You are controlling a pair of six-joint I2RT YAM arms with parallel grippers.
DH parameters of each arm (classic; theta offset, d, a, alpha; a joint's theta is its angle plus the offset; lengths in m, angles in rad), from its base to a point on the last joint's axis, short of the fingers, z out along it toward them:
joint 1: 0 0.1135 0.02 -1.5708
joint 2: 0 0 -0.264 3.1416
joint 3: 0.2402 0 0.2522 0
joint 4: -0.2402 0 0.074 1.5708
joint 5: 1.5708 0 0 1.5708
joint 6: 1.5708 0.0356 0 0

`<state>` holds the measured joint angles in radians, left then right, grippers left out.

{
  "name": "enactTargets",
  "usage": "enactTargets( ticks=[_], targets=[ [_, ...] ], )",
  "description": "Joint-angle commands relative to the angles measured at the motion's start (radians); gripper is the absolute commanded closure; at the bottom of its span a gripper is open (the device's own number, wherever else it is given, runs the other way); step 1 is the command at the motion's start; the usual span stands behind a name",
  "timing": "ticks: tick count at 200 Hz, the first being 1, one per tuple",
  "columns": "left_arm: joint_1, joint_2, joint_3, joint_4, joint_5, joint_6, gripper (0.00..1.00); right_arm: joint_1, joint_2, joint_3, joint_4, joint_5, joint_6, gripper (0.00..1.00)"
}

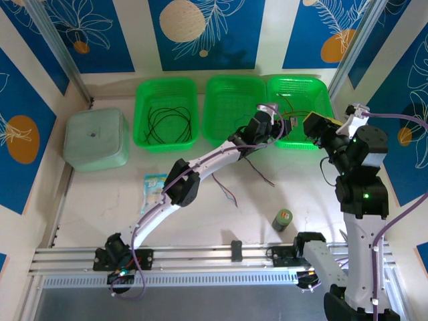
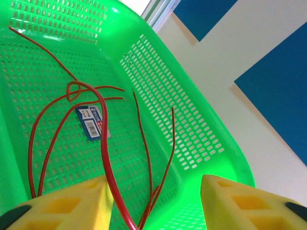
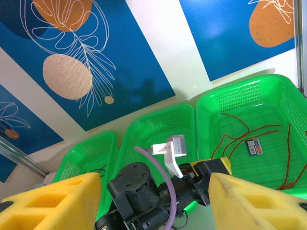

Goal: Untangle the cables

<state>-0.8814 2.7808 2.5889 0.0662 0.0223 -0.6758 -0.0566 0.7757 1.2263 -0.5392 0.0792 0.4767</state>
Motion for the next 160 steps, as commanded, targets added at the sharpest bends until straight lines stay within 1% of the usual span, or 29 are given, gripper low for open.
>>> enactTargets(
  ticks=[1, 39, 89, 118, 142, 160],
  targets=[
    [0.002, -0.063, -0.007, -0.031, 0.033, 0.010, 0.45, -0.005, -0.015, -0.011, 0.012, -0.003, 0.002, 0.39],
    [-0.002, -0.145, -0.024, -0.048, 0.041, 0.057, 0.37, -0.005, -0.021, -0.028, 0.001, 0.019, -0.008, 0.39],
    [-0.001, -0.320, -0.201, -0.018, 0.015, 0.089, 0.25, -0.005, -0.017, -0.070, -0.014, 0.028, 0.007, 0.39],
    [0.006, -0.441, -0.354, 0.002, 0.016, 0.125, 0.25, -0.005, 0.012, -0.078, -0.078, 0.029, 0.002, 0.40],
    [0.025, -0.589, -0.551, 0.008, 0.024, 0.150, 0.28, 0.014, 0.053, -0.111, -0.144, 0.005, 0.024, 0.45],
    [0.050, -0.715, -0.721, -0.018, 0.027, 0.157, 0.28, 0.059, 0.081, -0.165, -0.149, -0.016, 0.027, 0.53]
  ],
)
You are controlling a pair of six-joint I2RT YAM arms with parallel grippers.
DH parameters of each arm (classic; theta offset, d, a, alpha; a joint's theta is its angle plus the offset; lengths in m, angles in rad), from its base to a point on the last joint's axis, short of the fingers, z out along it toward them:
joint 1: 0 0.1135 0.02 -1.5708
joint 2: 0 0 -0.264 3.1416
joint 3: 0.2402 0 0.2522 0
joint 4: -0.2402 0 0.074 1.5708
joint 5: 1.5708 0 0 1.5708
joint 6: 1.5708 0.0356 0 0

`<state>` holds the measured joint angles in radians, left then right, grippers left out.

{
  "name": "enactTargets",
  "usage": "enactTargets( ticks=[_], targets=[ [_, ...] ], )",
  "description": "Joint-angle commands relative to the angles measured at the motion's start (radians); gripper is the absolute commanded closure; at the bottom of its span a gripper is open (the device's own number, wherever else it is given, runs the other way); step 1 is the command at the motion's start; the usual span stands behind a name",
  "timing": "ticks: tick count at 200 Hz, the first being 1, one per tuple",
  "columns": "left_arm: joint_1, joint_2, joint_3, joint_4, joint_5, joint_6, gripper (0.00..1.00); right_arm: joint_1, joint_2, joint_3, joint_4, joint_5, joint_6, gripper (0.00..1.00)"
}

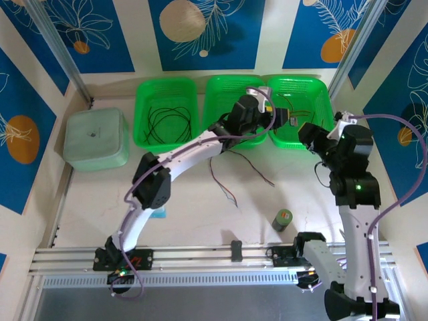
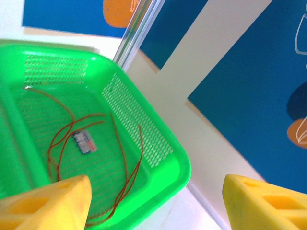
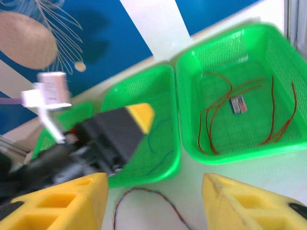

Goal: Untangle the cables

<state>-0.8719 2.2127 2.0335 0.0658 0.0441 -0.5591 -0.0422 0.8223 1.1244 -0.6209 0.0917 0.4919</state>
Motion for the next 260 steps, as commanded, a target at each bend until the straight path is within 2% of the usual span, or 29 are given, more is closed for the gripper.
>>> enactTargets(
  ticks=[1, 14, 41, 56, 81, 102, 145, 183, 260],
  targets=[
    [0.042, -0.157, -0.177, -0.020, 0.007, 0.040, 0.28, 0.048, 0.036, -0.066, -0.068, -0.027, 0.012, 0.53],
    [0.064, -0.255, -0.312, -0.036, 0.015, 0.035, 0.29, 0.120, 0.066, -0.100, -0.070, 0.011, -0.007, 0.57],
    [0.110, -0.458, -0.597, -0.073, 0.024, 0.016, 0.30, 0.340, 0.159, -0.153, -0.115, 0.141, -0.050, 0.60],
    [0.130, -0.556, -0.724, -0.120, 0.015, 0.009, 0.30, 0.440, 0.200, -0.206, -0.086, 0.136, -0.052, 0.61],
    [0.171, -0.695, -0.926, -0.139, -0.005, -0.034, 0.30, 0.542, 0.265, -0.286, 0.028, 0.057, -0.063, 0.66],
    [0.199, -0.778, -1.051, -0.140, -0.016, -0.076, 0.31, 0.595, 0.362, -0.281, 0.058, 0.058, -0.089, 0.68],
    [0.201, -0.872, -1.182, -0.187, -0.050, -0.094, 0.32, 0.696, 0.528, -0.259, 0.072, 0.046, -0.164, 0.69],
    [0.201, -0.905, -1.245, -0.211, -0.043, -0.119, 0.34, 0.719, 0.629, -0.237, 0.094, 0.052, -0.169, 0.74],
    [0.200, -0.960, -1.320, -0.207, -0.054, -0.149, 0.33, 0.821, 0.768, -0.179, 0.036, 0.067, -0.159, 0.74]
  ],
)
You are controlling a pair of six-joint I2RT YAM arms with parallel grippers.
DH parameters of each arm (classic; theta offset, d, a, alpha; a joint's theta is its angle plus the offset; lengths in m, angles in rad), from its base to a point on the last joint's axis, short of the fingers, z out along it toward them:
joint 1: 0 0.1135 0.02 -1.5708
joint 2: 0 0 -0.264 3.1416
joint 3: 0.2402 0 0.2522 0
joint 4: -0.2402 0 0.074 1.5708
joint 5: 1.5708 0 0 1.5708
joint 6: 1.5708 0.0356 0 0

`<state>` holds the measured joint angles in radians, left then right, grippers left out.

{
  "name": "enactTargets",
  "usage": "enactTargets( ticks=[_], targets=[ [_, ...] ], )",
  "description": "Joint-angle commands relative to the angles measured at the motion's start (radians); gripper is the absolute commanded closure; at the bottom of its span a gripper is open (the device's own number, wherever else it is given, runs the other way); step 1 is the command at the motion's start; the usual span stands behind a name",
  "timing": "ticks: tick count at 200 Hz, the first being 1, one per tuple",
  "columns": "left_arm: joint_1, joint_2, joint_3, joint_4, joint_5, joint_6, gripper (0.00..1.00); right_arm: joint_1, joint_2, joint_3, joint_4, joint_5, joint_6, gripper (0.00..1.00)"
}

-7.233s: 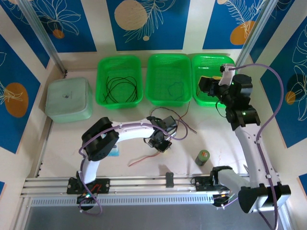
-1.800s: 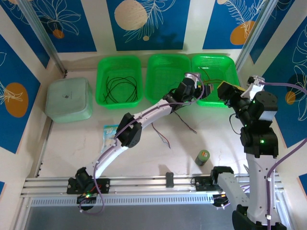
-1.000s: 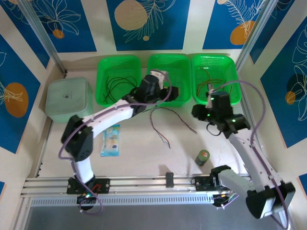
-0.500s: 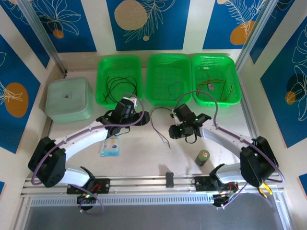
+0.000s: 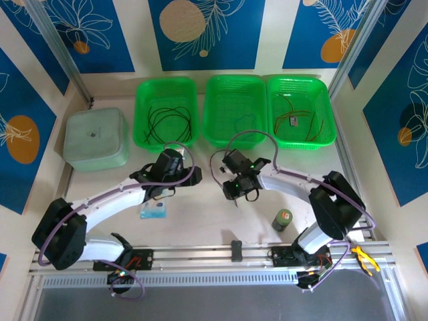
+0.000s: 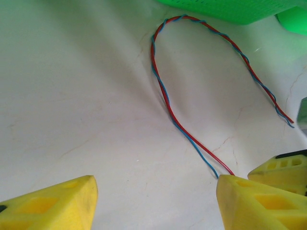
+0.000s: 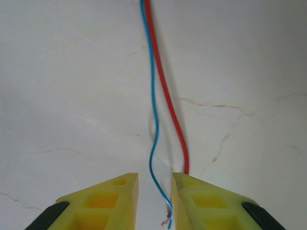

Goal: Untangle the cables

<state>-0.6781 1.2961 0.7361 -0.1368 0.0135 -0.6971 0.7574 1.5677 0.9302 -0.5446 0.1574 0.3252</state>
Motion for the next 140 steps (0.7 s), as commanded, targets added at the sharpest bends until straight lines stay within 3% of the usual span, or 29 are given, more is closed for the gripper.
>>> enactTargets(
  ticks=[1, 101, 123, 140],
  targets=[
    [0.007, -0.046, -0.022, -0.004, -0.025, -0.011, 0.33, 0.022, 0.023, 0.015, -0.040, 0.002, 0.008, 0.74],
    [0.010, -0.106, -0.028, -0.038, -0.068, 0.016, 0.33, 0.043, 0.138, 0.064, -0.069, 0.000, -0.016, 0.74],
    [0.012, -0.105, -0.027, -0.040, -0.060, 0.018, 0.33, 0.053, 0.148, 0.069, -0.071, -0.001, -0.018, 0.79],
    [0.011, -0.101, -0.032, -0.028, -0.041, 0.050, 0.33, 0.056, 0.144, 0.072, -0.076, -0.002, -0.026, 0.91]
  ],
)
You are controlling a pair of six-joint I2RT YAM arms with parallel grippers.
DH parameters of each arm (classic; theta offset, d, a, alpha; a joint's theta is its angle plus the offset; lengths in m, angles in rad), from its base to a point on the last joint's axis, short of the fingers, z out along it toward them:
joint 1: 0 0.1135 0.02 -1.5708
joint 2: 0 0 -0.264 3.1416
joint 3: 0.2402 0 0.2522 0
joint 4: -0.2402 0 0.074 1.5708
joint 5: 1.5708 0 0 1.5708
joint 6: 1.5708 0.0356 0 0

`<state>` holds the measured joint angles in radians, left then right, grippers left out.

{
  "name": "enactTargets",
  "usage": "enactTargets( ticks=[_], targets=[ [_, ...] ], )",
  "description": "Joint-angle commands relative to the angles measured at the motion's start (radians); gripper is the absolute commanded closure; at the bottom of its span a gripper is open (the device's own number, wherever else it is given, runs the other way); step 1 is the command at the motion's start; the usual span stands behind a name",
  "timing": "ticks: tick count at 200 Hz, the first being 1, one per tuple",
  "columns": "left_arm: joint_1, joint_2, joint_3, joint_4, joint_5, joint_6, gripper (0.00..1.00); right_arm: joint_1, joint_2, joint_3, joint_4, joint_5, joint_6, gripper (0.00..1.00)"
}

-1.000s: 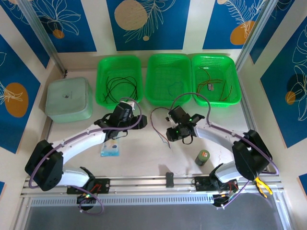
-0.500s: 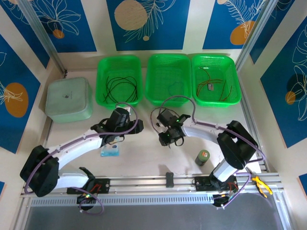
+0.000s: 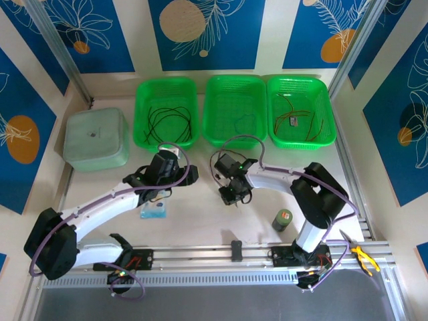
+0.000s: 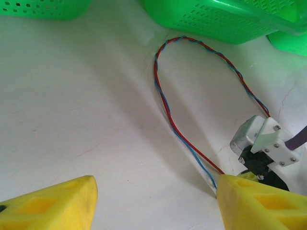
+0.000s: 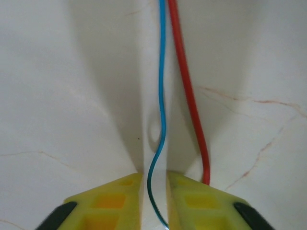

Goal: Untangle the cables

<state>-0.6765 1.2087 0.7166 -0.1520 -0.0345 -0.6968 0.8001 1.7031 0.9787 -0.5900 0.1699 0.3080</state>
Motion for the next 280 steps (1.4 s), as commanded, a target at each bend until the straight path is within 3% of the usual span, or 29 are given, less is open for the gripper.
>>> enactTargets(
  ticks=[1, 36, 83, 125, 152, 170, 205, 235, 280],
  targets=[
    [0.009, -0.014, -0.012, -0.013, 0.009, 0.053, 0.33, 0.012, 0.009, 0.024, -0.032, -0.015, -0.010, 0.92],
    [0.002, -0.022, -0.016, 0.002, 0.070, 0.201, 0.35, -0.006, -0.072, 0.050, -0.074, -0.044, -0.043, 0.98],
    [-0.011, -0.077, -0.021, 0.085, 0.161, 0.445, 0.36, -0.217, -0.307, 0.039, -0.033, -0.357, -0.020, 1.00],
    [-0.020, -0.167, -0.084, 0.299, 0.419, 0.818, 0.34, -0.385, -0.381, 0.134, -0.153, -0.575, -0.108, 1.00],
    [-0.020, -0.075, 0.049, 0.163, 0.581, 0.963, 0.42, -0.437, -0.375, 0.230, -0.256, -0.609, -0.177, 1.00],
    [-0.031, 0.014, 0.143, 0.118, 0.614, 0.987, 0.42, -0.439, -0.389, 0.258, -0.273, -0.621, -0.232, 1.00],
    [-0.045, 0.132, 0.151, 0.344, 0.624, 1.020, 0.45, -0.424, -0.404, 0.285, -0.287, -0.617, -0.274, 1.00],
    [-0.052, 0.240, 0.228, 0.371, 0.651, 1.053, 0.50, -0.404, -0.406, 0.301, -0.311, -0.600, -0.288, 1.00],
    [-0.058, 0.316, 0.259, 0.542, 0.667, 0.968, 0.50, -0.389, -0.420, 0.285, -0.304, -0.581, -0.248, 1.00]
  ],
)
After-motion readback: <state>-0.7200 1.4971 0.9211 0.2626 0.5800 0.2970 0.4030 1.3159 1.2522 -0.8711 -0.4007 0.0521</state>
